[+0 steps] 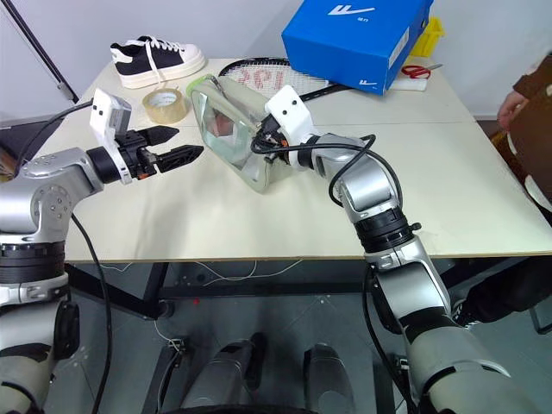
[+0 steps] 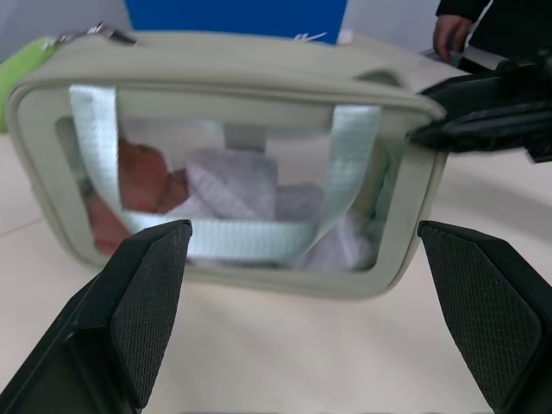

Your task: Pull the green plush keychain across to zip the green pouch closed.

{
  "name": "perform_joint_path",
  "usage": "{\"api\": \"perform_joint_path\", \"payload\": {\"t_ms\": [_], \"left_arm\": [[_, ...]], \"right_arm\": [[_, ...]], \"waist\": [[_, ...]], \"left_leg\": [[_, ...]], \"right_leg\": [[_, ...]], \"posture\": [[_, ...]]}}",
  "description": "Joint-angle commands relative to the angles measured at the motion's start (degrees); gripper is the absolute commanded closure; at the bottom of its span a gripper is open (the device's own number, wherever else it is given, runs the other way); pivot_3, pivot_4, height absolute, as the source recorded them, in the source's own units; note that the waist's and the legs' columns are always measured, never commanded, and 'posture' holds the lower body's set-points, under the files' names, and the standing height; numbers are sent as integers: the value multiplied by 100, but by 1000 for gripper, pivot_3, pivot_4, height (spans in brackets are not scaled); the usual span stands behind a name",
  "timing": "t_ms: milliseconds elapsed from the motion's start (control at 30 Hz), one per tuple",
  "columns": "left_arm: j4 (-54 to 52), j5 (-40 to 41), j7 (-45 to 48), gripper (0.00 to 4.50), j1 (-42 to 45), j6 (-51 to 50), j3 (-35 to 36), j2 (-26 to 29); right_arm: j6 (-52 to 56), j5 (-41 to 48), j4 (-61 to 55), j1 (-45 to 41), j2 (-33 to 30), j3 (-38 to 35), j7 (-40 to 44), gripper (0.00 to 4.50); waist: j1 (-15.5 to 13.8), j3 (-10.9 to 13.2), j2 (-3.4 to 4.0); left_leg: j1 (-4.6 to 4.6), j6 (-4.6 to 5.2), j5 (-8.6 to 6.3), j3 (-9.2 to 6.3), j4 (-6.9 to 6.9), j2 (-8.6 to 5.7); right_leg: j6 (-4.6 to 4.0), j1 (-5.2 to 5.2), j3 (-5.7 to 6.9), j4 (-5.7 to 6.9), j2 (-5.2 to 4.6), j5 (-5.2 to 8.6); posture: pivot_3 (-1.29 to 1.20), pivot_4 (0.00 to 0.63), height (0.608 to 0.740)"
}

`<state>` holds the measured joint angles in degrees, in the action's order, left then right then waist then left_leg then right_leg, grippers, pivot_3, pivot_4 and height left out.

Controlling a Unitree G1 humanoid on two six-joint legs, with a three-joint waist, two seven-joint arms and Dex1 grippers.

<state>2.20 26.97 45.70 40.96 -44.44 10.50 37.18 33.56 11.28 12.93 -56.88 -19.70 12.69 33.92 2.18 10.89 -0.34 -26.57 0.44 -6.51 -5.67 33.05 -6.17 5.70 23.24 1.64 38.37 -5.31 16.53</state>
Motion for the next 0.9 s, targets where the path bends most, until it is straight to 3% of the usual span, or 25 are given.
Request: {"api": "perform_joint_path", "payload": {"t_ms": [33,167,333,433,567,667,767,900], "left_arm": [[-211,109,-75,0,22,47,146,71],[-212,145,-75,0,44,31,75,60],[-100,145,-51,0,146,77,-5,37],[-27,123,-13,0,199,130,-77,7],[42,100,38,0,289,151,-162,-9],[28,115,59,0,291,140,-203,-1],[-57,113,71,0,238,105,-207,66],[-187,183,69,0,142,14,-94,192]], "right_arm": [[48,63,-494,11,-405,-325,334,4480],[-111,144,-660,258,-1284,-474,1163,4480],[-860,239,-39,469,-2115,-746,2173,4480],[-1368,287,386,620,-2364,-815,2834,4480],[-1928,106,1145,540,-2423,-855,3052,4480],[-2103,29,1351,472,-2394,-880,3034,3369],[-1794,32,893,351,-2480,-988,2894,1901],[-974,318,19,202,-2638,-1157,2894,1901]], "waist": [[-31,0,0],[-138,0,0],[-144,0,0],[-137,0,0],[-129,0,0],[-129,0,0],[-132,0,0],[-130,1,2]], "left_leg": [[0,0,0,0,0,-1],[-1,1,-1,0,0,-2],[1,0,-3,3,1,-1],[2,1,-4,5,0,1],[6,3,-3,8,0,2],[7,3,-3,8,1,2],[4,3,-3,8,1,2],[0,2,-3,8,-1,2]], "right_leg": [[0,0,0,-1,-1,0],[0,-1,0,-7,-5,0],[0,-12,2,-15,-14,0],[0,-34,3,-16,-15,0],[0,-38,2,-16,-17,0],[0,-40,2,-16,-17,0],[0,-35,2,-16,-18,0],[0,-27,1,-16,-20,0]], "posture": [[0,150,740],[0,150,740],[0,150,740],[0,150,740],[0,150,740],[0,150,740],[0,150,740],[0,150,740]]}}
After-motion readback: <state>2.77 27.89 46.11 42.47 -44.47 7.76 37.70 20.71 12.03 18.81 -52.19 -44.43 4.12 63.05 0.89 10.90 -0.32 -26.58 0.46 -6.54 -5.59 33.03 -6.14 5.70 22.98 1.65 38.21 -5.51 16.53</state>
